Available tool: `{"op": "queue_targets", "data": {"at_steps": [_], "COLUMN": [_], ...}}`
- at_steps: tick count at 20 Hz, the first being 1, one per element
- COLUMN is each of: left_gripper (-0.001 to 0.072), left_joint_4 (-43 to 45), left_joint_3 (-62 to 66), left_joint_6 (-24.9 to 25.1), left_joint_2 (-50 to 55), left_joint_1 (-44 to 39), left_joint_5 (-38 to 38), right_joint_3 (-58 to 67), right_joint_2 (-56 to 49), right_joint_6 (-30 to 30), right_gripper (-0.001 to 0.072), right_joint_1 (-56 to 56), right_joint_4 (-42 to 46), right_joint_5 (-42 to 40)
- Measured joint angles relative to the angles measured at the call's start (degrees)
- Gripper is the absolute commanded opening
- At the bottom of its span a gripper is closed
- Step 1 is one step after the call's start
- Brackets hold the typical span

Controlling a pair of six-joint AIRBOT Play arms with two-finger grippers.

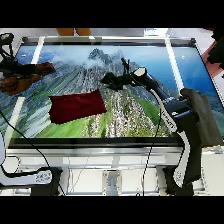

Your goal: Fold the shirts.

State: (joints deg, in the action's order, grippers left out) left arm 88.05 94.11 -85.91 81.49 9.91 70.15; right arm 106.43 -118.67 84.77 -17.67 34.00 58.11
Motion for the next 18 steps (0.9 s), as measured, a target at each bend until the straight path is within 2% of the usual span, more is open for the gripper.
{"op": "queue_targets", "data": {"at_steps": [3,6,11,12,13,14,16,17,18], "left_gripper": [0.0012,0.0012,0.0012,0.0012,0.0012,0.0012,0.0012,0.0012,0.0012], "left_joint_4": [-1.7,-4.0,-5.3,-5.4,-5.5,-5.5,-5.7,-5.7,-5.7], "left_joint_3": [0.0,0.0,0.0,0.0,0.0,0.0,0.0,0.0,0.0], "left_joint_6": [0.2,0.3,1.2,1.4,1.6,1.7,1.8,1.9,1.9], "left_joint_2": [0.0,0.0,0.0,0.0,0.0,0.0,0.0,0.0,0.0], "left_joint_1": [0.0,0.0,0.0,0.0,0.0,0.0,0.0,0.0,0.0], "left_joint_5": [-0.9,-1.4,-1.6,-1.6,-1.6,-1.7,-1.7,-1.7,-1.7], "right_joint_3": [-0.4,-0.6,-0.6,-0.6,-0.6,-0.6,-0.6,-0.6,-0.6], "right_joint_2": [-1.2,-3.1,-6.3,-6.7,-7.0,-7.1,-7.4,-7.5,-7.5], "right_joint_6": [3.0,3.5,1.7,1.0,0.4,0.0,-0.6,-0.6,-1.0], "right_gripper": [0.0659,0.0659,0.0653,0.0598,0.0504,0.0381,0.007,0.0036,0.0036], "right_joint_1": [-0.2,-2.5,-7.1,-8.0,-8.9,-9.8,-11.0,-11.3,-11.3], "right_joint_4": [4.4,5.5,-2.3,-4.0,-5.4,-7.0,-9.5,-10.2,-11.2], "right_joint_5": [2.1,2.4,1.6,1.4,1.2,1.5,1.8,1.9,1.7]}}
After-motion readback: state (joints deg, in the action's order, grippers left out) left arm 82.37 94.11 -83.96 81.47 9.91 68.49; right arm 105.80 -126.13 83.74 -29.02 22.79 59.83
